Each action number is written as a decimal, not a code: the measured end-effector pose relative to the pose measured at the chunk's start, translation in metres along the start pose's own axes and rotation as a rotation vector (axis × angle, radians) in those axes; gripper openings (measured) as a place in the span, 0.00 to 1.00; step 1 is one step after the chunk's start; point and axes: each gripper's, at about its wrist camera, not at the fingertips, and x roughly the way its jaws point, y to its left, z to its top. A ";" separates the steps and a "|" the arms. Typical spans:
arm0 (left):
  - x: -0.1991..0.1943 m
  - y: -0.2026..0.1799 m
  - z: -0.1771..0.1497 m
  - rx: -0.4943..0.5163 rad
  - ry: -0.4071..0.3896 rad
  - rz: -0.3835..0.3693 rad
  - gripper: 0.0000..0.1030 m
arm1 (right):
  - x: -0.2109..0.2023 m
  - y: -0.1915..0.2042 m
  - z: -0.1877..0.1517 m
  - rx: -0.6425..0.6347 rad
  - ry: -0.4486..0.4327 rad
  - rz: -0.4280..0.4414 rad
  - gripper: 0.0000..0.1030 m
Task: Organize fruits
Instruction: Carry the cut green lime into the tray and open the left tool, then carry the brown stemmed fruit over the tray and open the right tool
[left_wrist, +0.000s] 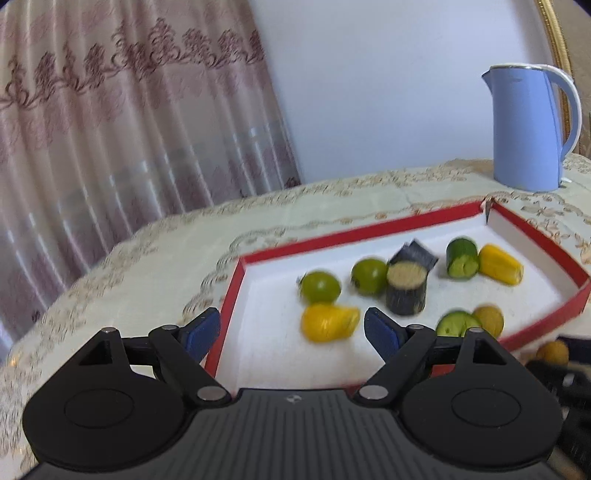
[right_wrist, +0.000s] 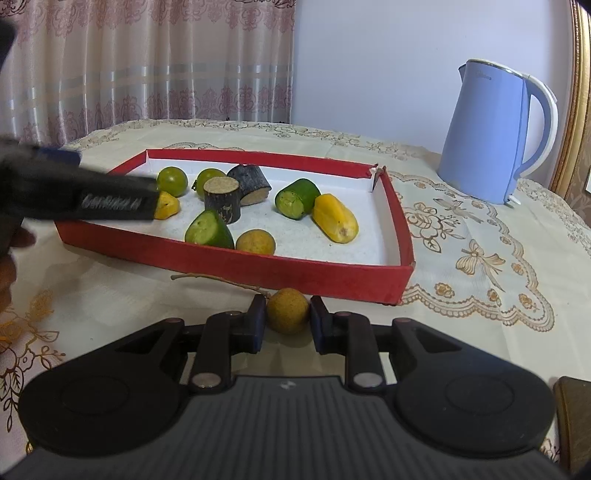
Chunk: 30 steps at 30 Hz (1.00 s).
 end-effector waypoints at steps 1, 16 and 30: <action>-0.002 0.002 -0.004 -0.008 0.005 0.003 0.83 | -0.001 -0.001 0.000 0.005 -0.006 0.000 0.23; -0.019 0.029 -0.029 -0.132 0.014 -0.075 0.85 | -0.031 -0.015 0.027 0.046 -0.113 -0.004 0.23; -0.016 0.037 -0.041 -0.151 0.045 -0.067 0.86 | -0.001 -0.009 0.081 0.037 -0.161 -0.017 0.23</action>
